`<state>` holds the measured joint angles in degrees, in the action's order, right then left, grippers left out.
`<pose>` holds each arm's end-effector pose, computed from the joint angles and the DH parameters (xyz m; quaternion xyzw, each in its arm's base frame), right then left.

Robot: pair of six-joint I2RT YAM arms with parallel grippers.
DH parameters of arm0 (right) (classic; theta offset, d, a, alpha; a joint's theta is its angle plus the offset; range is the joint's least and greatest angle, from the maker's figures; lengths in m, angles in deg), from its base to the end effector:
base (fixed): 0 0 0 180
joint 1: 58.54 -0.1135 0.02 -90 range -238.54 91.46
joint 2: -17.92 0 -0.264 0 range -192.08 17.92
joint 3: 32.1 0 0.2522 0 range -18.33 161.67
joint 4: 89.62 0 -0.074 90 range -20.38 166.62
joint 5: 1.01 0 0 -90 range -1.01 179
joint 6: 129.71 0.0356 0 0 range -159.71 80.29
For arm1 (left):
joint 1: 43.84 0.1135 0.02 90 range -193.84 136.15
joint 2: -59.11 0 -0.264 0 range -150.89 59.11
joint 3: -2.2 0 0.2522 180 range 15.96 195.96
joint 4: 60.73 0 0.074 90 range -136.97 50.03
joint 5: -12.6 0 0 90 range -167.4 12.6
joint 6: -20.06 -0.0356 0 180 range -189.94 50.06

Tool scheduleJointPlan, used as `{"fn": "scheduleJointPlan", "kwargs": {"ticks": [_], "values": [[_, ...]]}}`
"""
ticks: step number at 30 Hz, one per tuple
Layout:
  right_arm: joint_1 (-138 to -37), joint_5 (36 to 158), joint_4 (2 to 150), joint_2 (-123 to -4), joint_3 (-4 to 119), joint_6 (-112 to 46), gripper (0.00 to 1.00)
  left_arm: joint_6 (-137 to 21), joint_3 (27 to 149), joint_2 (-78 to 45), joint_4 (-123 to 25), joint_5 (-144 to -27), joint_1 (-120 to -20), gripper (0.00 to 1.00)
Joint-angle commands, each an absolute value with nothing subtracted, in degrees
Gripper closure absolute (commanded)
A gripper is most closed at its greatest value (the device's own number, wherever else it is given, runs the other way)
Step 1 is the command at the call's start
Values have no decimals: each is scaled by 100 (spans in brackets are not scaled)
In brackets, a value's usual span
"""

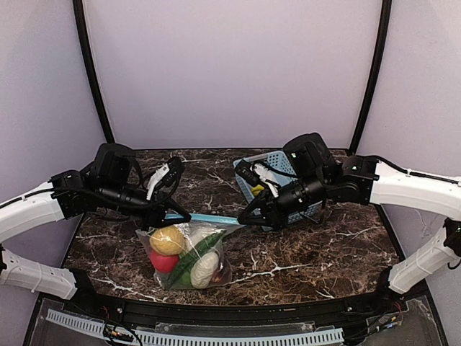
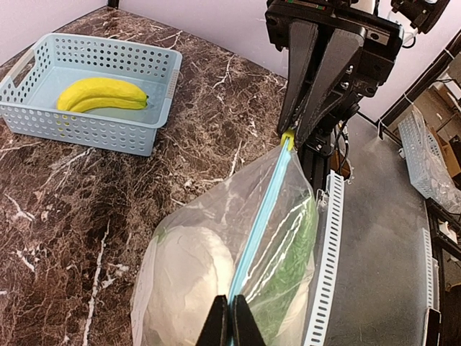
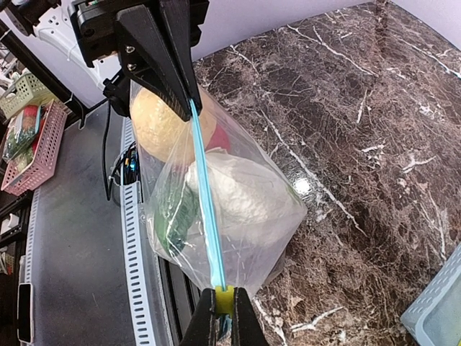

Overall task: Place the food in the zip-top bag and seal the zipper
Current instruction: Zip the zipper on the zipper food storage bag, then place the zipper food storage bag at the center of the board.

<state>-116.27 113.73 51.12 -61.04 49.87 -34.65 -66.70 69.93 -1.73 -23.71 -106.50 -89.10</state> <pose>0.1513 0.2676 0.3230 -0.4733 0.7379 0.3931 0.2774 0.1515 -0.1774 0.3215 0.4178 0.7381 -0.3969 0.3510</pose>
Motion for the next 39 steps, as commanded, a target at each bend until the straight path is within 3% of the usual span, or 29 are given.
{"fn": "scheduleJointPlan", "kwargs": {"ticks": [1, 7, 13, 16, 24, 29, 34, 39], "values": [[-11481, 11324, 4479, -5855, 5029, -3168, 100, -6627, 7079, 38, -1934, -10225, -8720, 99], [-11479, 11181, 5019, -5612, 5177, -2452, 43, -6375, 7020, -164, -2023, -9895, -8653, 99], [-11460, 10159, 5013, -5317, 5014, -2146, 17, -6296, 6926, -539, -2352, -10155, -8428, 99], [-11448, 9834, 5008, -5264, 4853, -1958, 12, -6261, 6934, -705, -2489, -10107, -8214, 99], [-11432, 9337, 5044, -5378, 4716, -1676, 10, -6148, 6691, -1231, -3375, -10268, -7448, 96], [-11324, 9051, 5116, -5413, 4586, -1429, 7, -5989, 6583, -1446, -3881, -10134, -7228, 71], [-11189, 9157, 5285, -5419, 4410, -1290, 5, -5873, 6481, -1303, -4041, -9662, -7012, 32], [-11020, 9221, 5340, -5437, 4270, -1232, 3, -5865, 6448, -1052, -3876, -9334, -6755, 11]]}}
